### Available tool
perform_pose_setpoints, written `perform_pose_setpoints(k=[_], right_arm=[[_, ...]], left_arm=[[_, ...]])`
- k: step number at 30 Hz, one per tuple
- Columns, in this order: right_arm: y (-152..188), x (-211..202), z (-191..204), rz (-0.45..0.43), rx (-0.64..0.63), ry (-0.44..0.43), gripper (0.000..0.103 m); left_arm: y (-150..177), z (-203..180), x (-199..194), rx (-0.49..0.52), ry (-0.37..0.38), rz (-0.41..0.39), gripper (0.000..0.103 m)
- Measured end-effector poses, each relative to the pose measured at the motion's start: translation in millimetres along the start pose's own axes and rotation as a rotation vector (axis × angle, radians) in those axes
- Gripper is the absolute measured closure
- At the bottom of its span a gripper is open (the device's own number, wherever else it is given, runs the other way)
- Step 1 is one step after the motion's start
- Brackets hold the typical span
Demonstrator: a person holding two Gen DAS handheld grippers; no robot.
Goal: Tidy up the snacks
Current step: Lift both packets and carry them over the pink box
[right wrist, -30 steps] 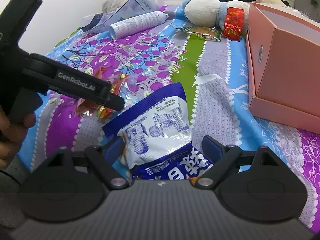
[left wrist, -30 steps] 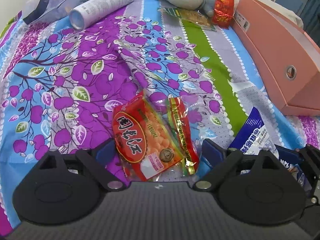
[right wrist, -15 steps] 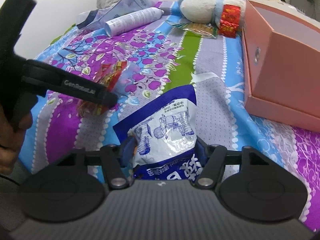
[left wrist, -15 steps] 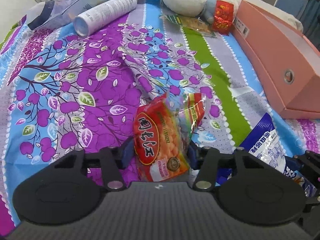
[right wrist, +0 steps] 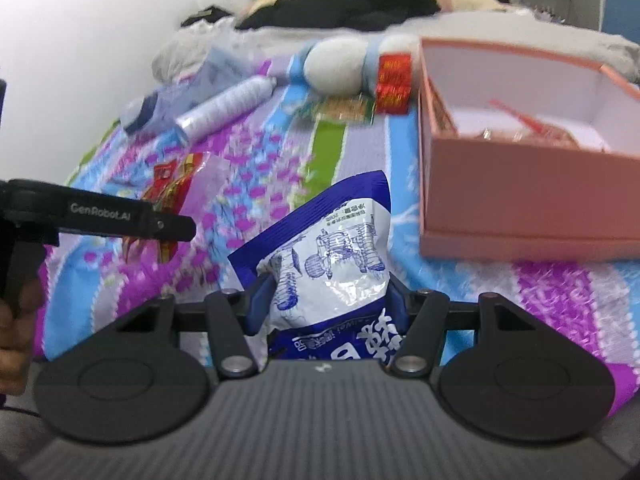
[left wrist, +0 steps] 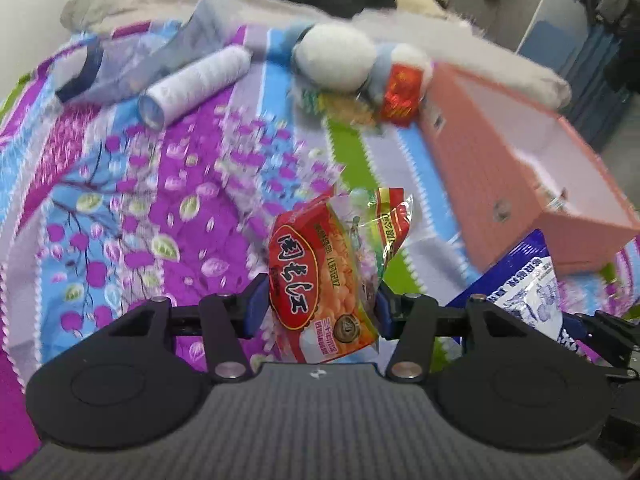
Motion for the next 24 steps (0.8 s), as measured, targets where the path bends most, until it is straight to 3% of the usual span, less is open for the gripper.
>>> perform_pose_setpoints(k=[15, 24], right_arm=[[-51, -75, -15, -0.166, 0.043, 0.063, 0.042], [-78, -89, -57, -0.232, 0.085, 0.152, 0.042]], left_arm=[[-48, -62, -73, 0.075, 0.133, -0.131, 0.045], [-75, -101, -63, 0.097, 0.214, -0.154, 0.045]])
Point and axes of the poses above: each gripper's, at about its wrist camera, not at the fingertips, and x roughly the way its jaws point, z to its left, y to its underside, the point moved 7 cm from there along x, roughly the way its jaws point, and after that the axes turned 2 degrees about y, right-handed, at the moved point
